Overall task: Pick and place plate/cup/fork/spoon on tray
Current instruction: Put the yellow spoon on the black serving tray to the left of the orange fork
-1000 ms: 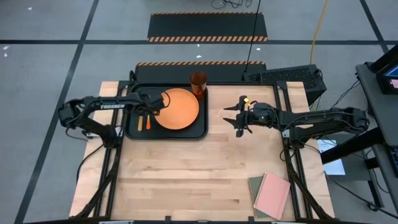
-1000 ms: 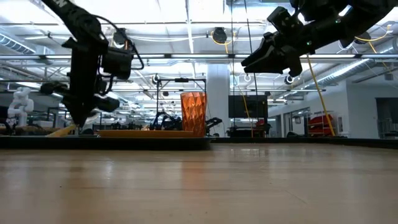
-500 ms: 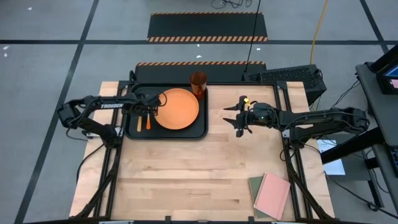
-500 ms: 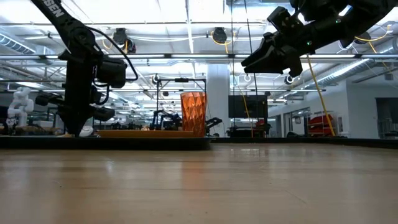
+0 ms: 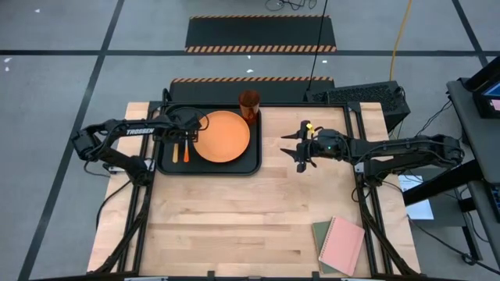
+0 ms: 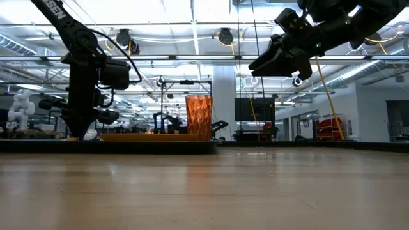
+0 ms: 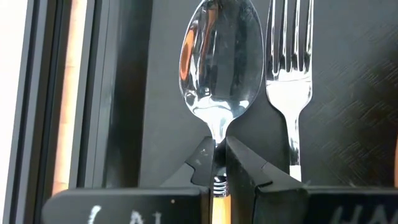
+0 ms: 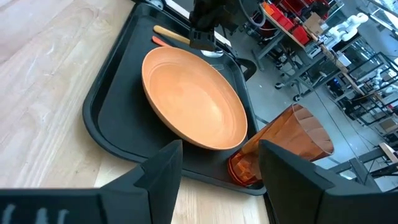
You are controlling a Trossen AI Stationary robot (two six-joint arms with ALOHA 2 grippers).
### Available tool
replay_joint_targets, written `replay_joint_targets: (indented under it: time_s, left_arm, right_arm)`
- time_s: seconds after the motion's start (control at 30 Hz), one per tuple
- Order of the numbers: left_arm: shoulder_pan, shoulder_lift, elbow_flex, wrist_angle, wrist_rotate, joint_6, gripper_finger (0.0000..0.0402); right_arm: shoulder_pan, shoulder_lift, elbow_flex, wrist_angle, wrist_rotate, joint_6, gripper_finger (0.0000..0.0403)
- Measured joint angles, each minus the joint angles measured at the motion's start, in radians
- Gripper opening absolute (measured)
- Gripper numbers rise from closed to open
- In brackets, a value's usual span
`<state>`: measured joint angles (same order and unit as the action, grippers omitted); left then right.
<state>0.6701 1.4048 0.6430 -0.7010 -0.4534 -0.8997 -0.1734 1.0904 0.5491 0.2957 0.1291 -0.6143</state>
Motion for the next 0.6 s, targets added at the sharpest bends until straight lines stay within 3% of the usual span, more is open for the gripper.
replay_joint_targets:
  time_s: [0.6]
  left_arm:
    - [0.005,0.05,0.0,0.014,-0.02,-0.022,0.005]
  right_arm:
    - [0.0,0.0,0.0,-0.003,0.0,0.0,0.0203]
